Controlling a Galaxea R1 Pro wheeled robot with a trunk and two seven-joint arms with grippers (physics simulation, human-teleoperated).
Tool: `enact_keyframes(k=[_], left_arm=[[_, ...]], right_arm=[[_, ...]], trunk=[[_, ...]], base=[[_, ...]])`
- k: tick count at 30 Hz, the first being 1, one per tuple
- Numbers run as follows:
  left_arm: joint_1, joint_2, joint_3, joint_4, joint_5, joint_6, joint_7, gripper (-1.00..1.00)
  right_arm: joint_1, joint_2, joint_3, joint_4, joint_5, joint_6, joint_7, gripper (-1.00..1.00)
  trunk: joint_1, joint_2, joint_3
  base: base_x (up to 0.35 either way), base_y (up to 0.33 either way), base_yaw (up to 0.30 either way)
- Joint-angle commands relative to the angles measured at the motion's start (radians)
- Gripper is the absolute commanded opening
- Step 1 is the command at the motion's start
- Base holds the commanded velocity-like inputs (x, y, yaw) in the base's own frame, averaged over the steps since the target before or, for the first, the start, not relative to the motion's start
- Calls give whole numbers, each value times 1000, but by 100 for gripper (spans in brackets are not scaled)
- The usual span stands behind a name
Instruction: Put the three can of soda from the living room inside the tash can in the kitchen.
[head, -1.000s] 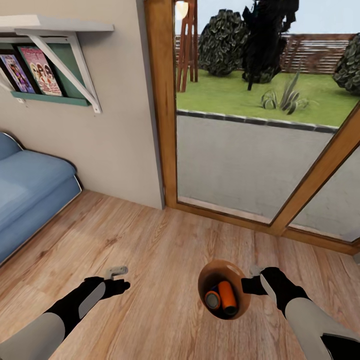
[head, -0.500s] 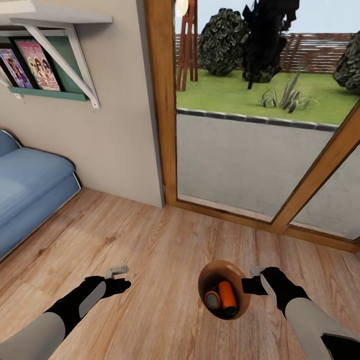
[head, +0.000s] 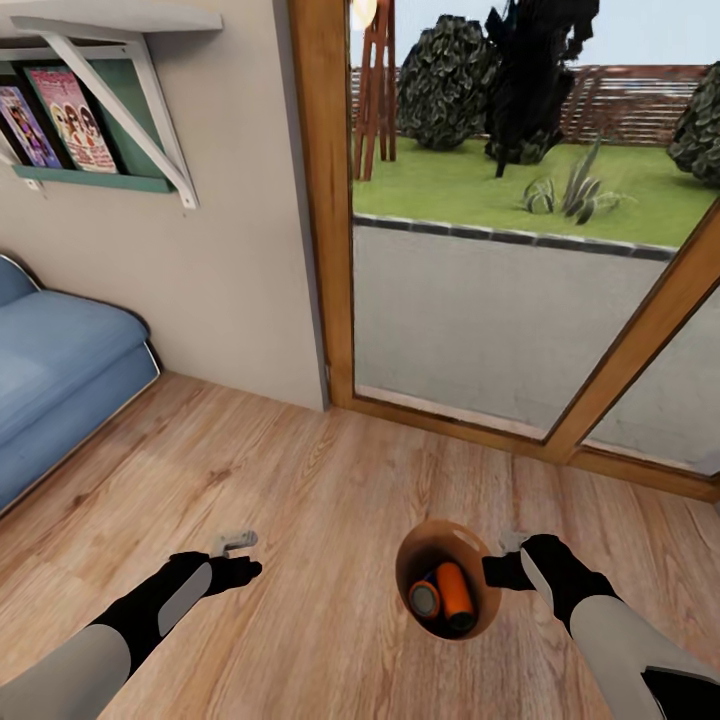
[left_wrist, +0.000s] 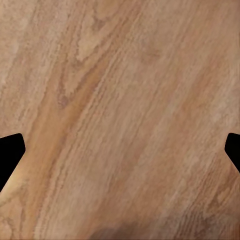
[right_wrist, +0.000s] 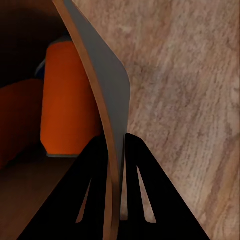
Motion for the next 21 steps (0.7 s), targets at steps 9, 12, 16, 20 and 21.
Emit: enact_keyframes(k=[9, 12, 16, 20, 21], left_arm=[[0, 0, 0, 0, 0, 1, 0, 100], [0, 0, 0, 0, 0, 1, 0, 100], [0, 0, 0, 0, 0, 1, 0, 100], [0, 0, 0, 0, 0, 1, 0, 100], [0, 0, 0, 0, 0, 1, 0, 100]], right_arm=[[0, -1, -2, 0, -13, 1, 4, -100], [0, -1, -2, 0, -13, 1, 4, -100], [0, -1, -2, 0, -13, 1, 4, -100], [0, -1, -2, 0, -13, 1, 4, -100], [0, -1, -2, 0, -13, 1, 5, -100]], trunk=[[27, -49, -22], [35, -63, -28], [50, -91, -41], [65, -119, -53], [69, -126, -56]], base=[[0, 0, 0], [0, 0, 0], [0, 0, 0], [0, 0, 0], [0, 0, 0]])
